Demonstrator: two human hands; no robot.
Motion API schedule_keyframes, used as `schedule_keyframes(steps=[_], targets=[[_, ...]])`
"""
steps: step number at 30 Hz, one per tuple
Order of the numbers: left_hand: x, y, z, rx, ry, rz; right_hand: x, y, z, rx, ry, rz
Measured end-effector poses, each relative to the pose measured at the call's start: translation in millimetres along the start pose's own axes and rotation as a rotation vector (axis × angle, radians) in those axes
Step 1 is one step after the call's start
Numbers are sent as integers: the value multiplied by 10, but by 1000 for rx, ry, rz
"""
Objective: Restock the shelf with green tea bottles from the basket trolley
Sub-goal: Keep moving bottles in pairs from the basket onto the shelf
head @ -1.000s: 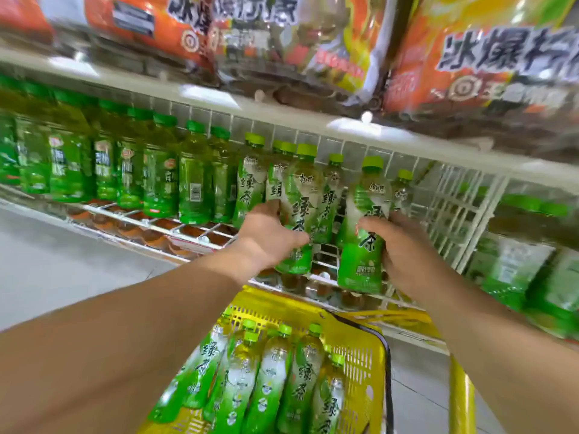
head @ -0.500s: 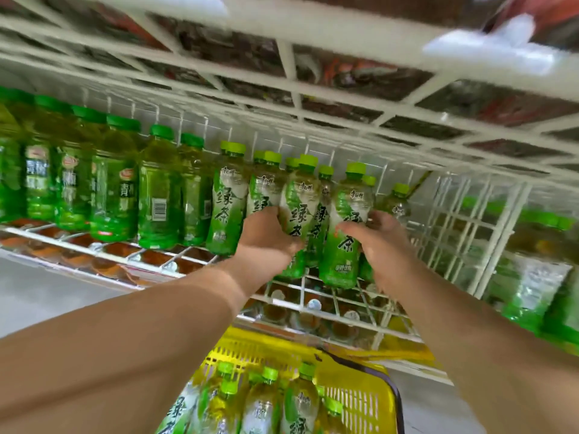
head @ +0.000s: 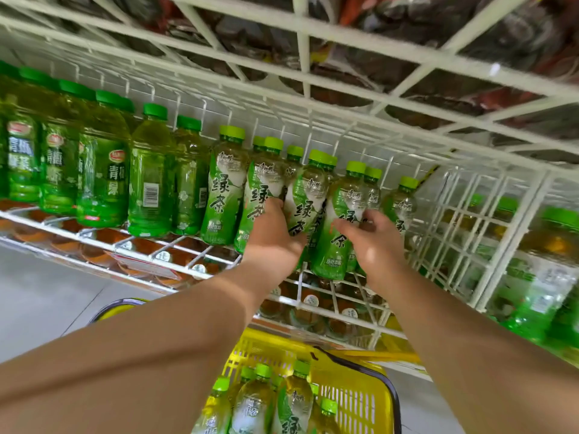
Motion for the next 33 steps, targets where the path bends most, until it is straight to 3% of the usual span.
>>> schedule_keyframes(steps=[8,14,20,33], targets=[[25,22,-2,-14,-288,69,15,104,-179,-19,253,-115],[77,19,50,-78,-303,96,81,181,-219,-84,396,-180],[1,-47,21,-98,-378,194,147,154,-243,-21,531,-156],[-76,21,-39,-151,-407,185,134,168,-189,64,731,-104]])
Point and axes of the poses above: each hand's wrist, its own y-axis away from the middle knuckle, its own x-axis out of the palm, z = x × y, the point moved 5 cm from there along -y, towards the middle knuckle, and after that the axes turned 12 degrees about x, right-handed, at the moved point
